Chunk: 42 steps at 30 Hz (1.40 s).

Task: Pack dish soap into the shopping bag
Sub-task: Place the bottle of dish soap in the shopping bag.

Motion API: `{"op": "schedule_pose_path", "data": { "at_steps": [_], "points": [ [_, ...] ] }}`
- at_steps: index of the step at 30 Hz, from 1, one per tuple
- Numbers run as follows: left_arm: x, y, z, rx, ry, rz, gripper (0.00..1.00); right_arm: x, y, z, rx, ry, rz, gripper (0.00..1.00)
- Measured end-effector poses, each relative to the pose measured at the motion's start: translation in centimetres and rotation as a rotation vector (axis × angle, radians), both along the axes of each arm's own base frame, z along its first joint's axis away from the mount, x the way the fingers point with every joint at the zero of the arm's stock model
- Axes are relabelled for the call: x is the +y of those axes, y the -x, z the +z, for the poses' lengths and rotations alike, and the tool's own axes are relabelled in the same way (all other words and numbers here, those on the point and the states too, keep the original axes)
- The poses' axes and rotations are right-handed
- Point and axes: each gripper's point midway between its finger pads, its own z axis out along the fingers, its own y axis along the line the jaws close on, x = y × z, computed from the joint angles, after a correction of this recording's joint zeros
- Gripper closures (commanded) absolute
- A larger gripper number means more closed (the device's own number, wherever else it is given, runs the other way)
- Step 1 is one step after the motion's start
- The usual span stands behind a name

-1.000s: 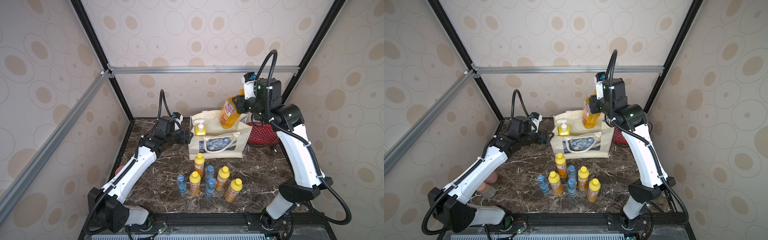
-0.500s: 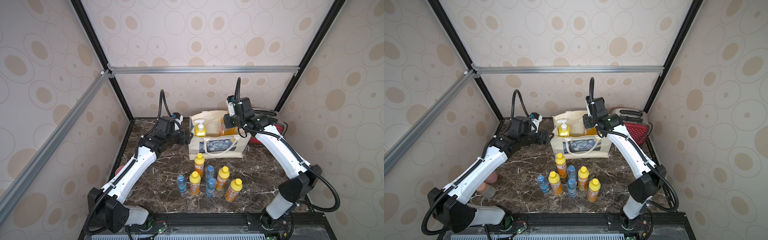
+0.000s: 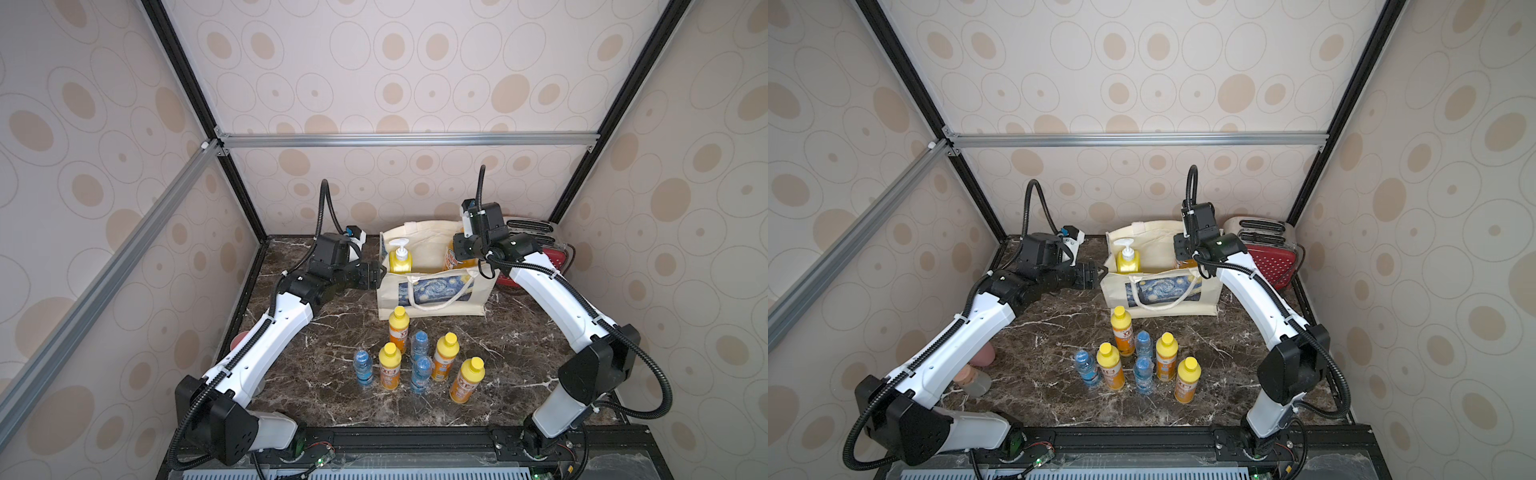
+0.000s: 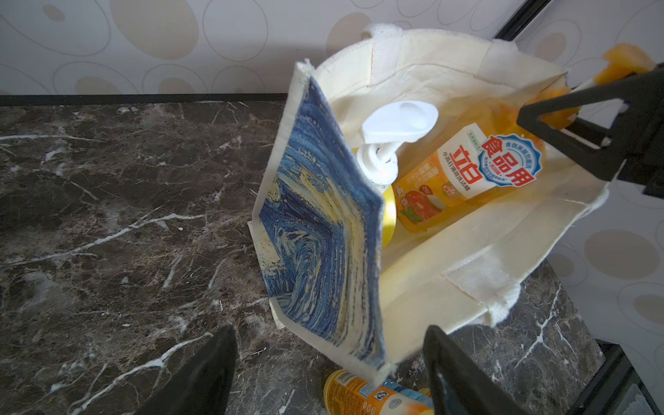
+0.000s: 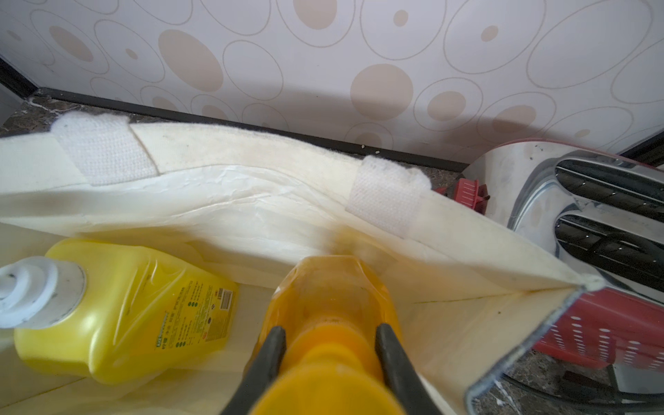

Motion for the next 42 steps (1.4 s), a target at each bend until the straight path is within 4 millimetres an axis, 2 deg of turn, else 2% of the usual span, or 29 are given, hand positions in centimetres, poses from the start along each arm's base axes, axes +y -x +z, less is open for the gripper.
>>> {"op": "schedule_pose_path", "data": {
  "at_steps": [4, 13, 15, 19, 24, 27, 32, 42],
  "points": [
    [0.0, 0.0, 0.0, 0.0, 0.0, 0.0, 0.2, 0.4, -0.6, -0.8, 0.01, -0.02, -0.009, 1.0],
    [0.0, 0.0, 0.0, 0.0, 0.0, 0.0, 0.2, 1.2, -1.0, -4.0, 0.084, -0.038, -0.007, 1.0],
    [0.0, 0.0, 0.0, 0.0, 0.0, 0.0, 0.2, 1.2, -1.0, -4.4, 0.089, -0.035, -0.01, 0.95],
    [0.0, 0.0, 0.0, 0.0, 0.001, -0.001, 0.2, 1.0, -0.9, -5.4, 0.104, -0.026, -0.015, 0.76],
    [0.0, 0.0, -0.1, 0.002, 0.0, -0.001, 0.2, 0.8, -0.7, -6.4, 0.121, -0.017, -0.022, 0.59],
    [0.0, 0.0, -0.2, 0.004, -0.001, -0.001, 0.19, 0.8, -0.8, -6.3, 0.114, -0.013, -0.025, 0.53],
    [0.0, 0.1, -0.6, 0.011, -0.004, -0.001, 0.19, 0.8, -1.3, -3.8, 0.032, -0.04, -0.031, 0.46],
    [0.1, 0.3, -1.3, 0.024, -0.011, 0.0, 0.18, 1.3, -1.4, -1.6, -0.005, -0.065, -0.006, 0.19]
  ]
}}
